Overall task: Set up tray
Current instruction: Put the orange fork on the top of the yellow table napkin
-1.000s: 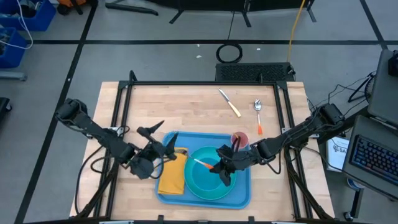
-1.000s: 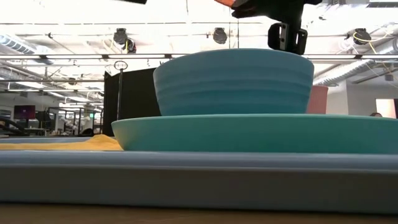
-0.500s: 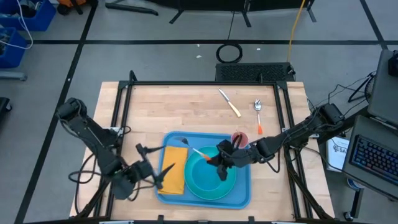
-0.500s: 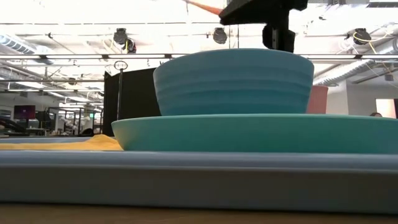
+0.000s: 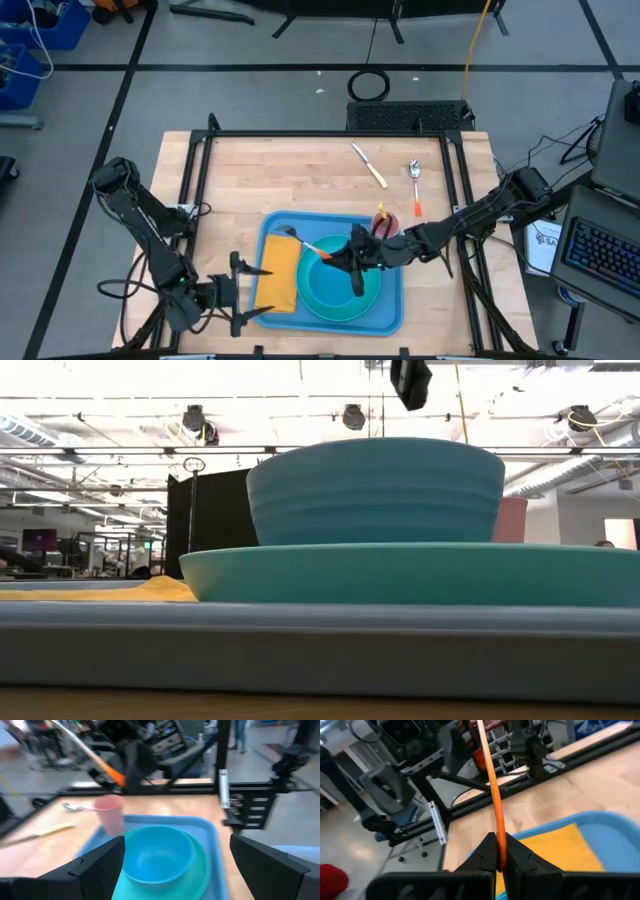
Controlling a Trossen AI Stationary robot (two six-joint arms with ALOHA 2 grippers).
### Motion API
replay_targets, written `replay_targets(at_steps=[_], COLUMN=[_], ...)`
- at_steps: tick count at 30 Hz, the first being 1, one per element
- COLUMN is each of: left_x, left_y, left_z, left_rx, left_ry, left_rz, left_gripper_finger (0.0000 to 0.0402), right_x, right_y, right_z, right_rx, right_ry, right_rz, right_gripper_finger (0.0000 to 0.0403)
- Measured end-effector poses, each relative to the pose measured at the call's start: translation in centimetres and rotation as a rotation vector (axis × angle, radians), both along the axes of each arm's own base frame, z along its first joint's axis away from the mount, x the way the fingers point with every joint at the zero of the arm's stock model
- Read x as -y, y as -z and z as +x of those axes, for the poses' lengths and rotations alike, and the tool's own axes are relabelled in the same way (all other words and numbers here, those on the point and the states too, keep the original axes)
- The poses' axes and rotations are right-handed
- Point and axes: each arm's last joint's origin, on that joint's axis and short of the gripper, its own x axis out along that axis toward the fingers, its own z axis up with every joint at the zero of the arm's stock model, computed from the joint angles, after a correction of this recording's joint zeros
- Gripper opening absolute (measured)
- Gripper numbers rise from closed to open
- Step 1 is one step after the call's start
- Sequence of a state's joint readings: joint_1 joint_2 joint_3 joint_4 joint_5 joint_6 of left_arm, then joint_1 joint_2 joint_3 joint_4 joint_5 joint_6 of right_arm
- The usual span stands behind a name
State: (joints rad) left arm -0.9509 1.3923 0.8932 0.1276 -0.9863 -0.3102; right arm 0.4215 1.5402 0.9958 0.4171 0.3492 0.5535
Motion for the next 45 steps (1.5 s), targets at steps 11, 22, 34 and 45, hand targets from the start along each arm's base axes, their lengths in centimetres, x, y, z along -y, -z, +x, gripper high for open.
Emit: replay_targets(at_steps=[11,22,34,45], left_x=[-0.7,-0.6,-1.6,-1.7], left_y=[2.7,2.6,2.5,2.3], left_z=[3.4,2.7,3.5,3.9], left_rx=[-0.127,-0.012,0.013,0.012], left_ry=[0.063,-0.172,-0.243,-0.215], left_rz=[-0.178,-0.114,-0.133,-0.158], left_gripper_finger=[0.0361,0.0284,0.0209,0.0196], right_x=[-0.9,-2.5,-3.2,-3.4], right_y=[3.4,7.1,8.9,8.7], right_z=[2.8,4.4,6.1,6.5], right_rx=[0.101,0.247,0.321,0.318], right_ry=[-0.019,-0.04,-0.102,-0.103], right_rz=[-0.108,-0.071,-0.011,-0.033], right_gripper_finger=[0.0,0.0,0.0,0.0])
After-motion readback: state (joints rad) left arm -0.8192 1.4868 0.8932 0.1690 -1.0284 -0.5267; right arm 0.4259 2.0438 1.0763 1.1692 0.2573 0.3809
